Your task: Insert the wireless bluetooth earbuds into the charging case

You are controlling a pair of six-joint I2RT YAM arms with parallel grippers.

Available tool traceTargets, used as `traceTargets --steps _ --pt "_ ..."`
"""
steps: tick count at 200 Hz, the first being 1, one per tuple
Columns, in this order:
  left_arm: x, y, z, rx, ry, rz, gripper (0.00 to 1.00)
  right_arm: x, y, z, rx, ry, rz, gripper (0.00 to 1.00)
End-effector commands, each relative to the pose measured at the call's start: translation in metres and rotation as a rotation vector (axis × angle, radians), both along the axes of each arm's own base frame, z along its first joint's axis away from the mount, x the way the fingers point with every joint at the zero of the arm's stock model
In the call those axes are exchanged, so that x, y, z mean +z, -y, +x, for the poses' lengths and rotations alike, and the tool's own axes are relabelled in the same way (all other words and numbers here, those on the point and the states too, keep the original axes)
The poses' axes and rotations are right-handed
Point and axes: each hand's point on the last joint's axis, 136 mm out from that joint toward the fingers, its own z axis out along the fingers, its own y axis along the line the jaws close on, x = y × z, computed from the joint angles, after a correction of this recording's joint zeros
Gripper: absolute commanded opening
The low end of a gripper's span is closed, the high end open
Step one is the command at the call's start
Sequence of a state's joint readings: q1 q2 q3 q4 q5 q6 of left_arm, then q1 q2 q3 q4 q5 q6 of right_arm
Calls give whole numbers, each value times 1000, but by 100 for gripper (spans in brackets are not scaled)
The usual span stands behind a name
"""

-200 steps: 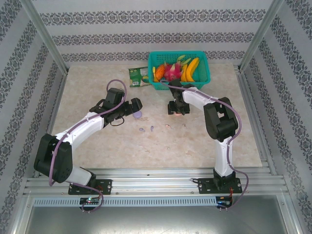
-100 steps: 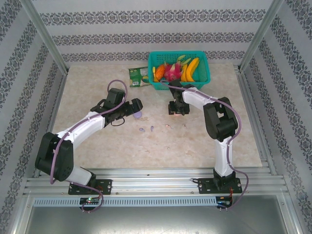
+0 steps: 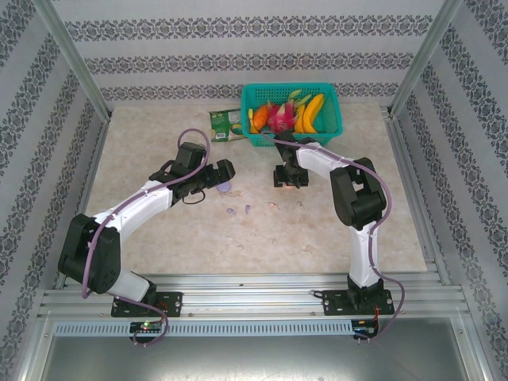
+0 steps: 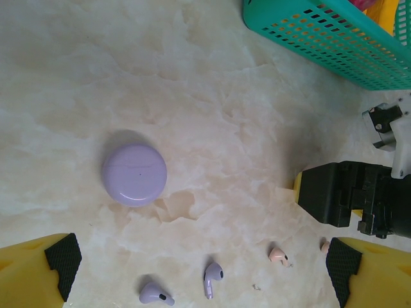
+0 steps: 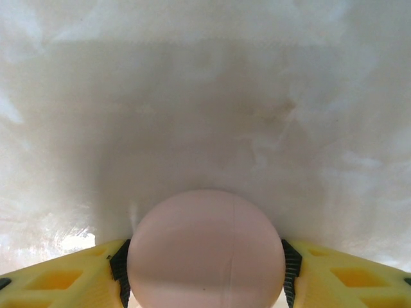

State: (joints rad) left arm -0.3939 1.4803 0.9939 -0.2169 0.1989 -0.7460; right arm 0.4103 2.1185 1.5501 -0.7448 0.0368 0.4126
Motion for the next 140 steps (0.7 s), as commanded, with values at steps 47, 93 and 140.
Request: traceTargets --steps 47,93,140 --pt "12 16 6 -26 31 -22 100 -3 1 9 -9 -2 -17 64" --pt "12 17 6 -29 34 -22 100 -4 3 9 -10 -8 -20 62" --pt "6 21 4 -40 34 -24 100 0 1 2 -29 -2 14 50"
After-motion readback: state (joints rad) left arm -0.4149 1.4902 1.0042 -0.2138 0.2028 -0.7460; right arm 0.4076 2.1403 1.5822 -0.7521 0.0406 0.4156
